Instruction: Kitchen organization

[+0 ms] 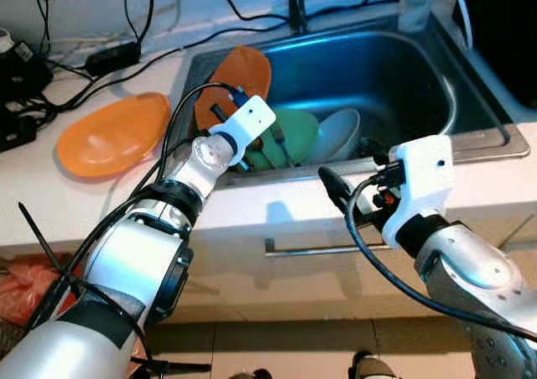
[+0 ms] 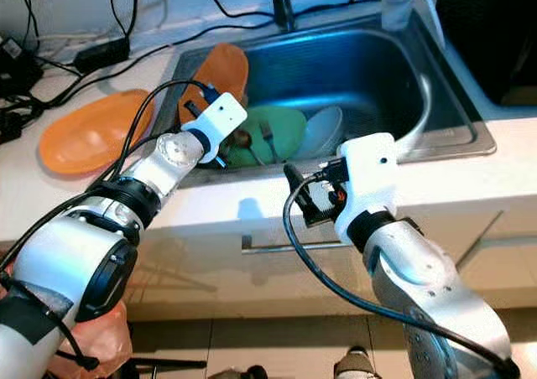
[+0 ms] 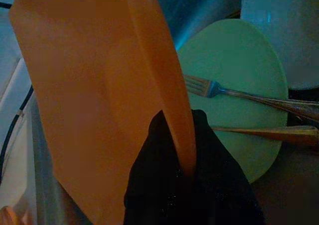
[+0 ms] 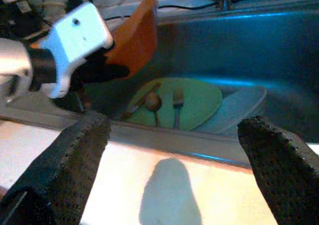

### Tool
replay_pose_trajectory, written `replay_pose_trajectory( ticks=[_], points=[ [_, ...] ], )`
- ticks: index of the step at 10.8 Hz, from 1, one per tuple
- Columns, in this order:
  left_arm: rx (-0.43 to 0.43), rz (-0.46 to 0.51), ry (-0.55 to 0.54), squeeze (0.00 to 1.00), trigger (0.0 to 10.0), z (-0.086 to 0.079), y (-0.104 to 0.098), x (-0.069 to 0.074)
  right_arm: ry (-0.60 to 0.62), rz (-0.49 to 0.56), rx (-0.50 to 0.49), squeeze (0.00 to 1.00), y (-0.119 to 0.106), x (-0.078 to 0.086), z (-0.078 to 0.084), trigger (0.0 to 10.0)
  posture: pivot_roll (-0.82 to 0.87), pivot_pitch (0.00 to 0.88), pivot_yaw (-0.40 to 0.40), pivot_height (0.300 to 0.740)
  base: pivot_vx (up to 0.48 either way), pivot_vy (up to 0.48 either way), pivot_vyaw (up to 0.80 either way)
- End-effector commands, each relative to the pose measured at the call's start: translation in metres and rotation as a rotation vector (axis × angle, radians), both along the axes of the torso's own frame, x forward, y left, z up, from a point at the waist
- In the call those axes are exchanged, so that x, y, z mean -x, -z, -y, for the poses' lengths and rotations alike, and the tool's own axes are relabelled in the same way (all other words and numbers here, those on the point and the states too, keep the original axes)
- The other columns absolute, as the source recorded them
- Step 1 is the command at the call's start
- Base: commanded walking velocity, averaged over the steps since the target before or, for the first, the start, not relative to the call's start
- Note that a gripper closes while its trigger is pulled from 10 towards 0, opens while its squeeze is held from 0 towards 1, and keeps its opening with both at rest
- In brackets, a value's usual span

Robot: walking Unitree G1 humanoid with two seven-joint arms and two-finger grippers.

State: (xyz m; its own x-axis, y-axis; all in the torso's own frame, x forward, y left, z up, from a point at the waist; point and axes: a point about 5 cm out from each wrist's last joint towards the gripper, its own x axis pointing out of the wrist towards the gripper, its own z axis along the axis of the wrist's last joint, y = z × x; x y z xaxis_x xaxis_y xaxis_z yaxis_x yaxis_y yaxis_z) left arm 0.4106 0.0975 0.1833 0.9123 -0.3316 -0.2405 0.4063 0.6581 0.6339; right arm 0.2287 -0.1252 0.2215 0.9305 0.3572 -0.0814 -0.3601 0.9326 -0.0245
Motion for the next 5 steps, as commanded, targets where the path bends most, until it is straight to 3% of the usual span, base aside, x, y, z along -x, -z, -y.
replay_pose_trajectory(
  ticks=[1, 3, 4, 5],
  points=[
    [-0.061, -0.069, 0.028, 0.0, 4.9, 0.002, 0.019, 0.006, -0.044, -0.005, -0.012, 0.0, 0.0, 0.006, -0.008, 10.0, -0.29, 0.19, 0.238, 0.74, 0.0, 0.0, 0.0],
    [-0.138, -0.133, 0.089, 0.0, 5.5, 0.009, 0.036, 0.013, -0.061, -0.007, -0.016, 0.0, -0.001, 0.008, -0.011, 10.0, -0.29, 0.192, 0.238, 0.74, 0.0, 0.0, 0.0],
    [-0.188, -0.171, 0.12, 0.0, 7.7, 0.01, 0.046, 0.018, -0.069, -0.007, -0.018, 0.0, -0.001, 0.009, -0.013, 10.0, -0.29, 0.192, 0.239, 0.74, 0.0, 0.0, 0.0],
    [-0.276, -0.212, 0.166, 0.0, 8.7, 0.01, 0.06, 0.024, -0.076, -0.005, -0.018, 0.0, -0.002, 0.009, -0.014, 10.0, -0.29, 0.192, 0.239, 0.74, 0.0, 0.0, 0.0]
  ],
)
